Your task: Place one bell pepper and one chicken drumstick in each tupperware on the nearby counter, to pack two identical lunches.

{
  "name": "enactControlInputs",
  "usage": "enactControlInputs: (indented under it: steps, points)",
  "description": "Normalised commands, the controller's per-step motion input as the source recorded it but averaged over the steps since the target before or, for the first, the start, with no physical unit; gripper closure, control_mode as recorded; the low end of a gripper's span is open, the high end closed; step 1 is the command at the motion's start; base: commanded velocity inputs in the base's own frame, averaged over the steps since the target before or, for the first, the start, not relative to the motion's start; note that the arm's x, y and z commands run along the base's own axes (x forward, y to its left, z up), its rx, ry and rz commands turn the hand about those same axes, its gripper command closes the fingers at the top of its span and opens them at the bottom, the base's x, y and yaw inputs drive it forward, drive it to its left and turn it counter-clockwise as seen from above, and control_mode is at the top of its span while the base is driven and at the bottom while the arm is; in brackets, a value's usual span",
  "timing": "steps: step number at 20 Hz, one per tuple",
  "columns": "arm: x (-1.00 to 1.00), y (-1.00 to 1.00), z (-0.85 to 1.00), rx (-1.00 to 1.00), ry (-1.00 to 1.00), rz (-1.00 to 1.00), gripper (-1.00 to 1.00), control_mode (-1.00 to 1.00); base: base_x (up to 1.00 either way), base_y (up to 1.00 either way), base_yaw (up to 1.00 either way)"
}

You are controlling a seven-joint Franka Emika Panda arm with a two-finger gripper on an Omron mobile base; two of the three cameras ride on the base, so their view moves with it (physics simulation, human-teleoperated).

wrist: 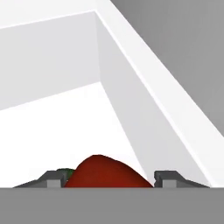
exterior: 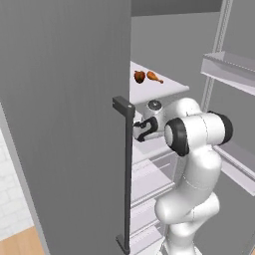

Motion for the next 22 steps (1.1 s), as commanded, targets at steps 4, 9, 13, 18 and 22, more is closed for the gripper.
enactControlInputs:
  steps: [4, 9, 13, 18, 22]
  points:
    - [-1.0, 0.0, -0.24, 0.0, -0.09, 0.0, 1.0, -1.0, 0.0, 0.0, 0.0]
    - [-1.0, 0.0, 0.05, 0.0, -0.12, 0.0, 1.0, -1.0, 0.0, 0.0, 0.0]
    - [-1.0, 0.0, 0.47, 0.0, -0.05, 0.0, 1.0, -1.0, 0.0, 0.0, 0.0]
    - [-1.0, 0.0, 0.95, 0.0, 0.0, 0.0, 1.0, -1.0, 0.0, 0.0, 0.0]
    - [-1.0, -0.02, 0.97, 0.0, 0.0, 0.0, 1.0, -1.0, 0.0, 0.0, 0.0]
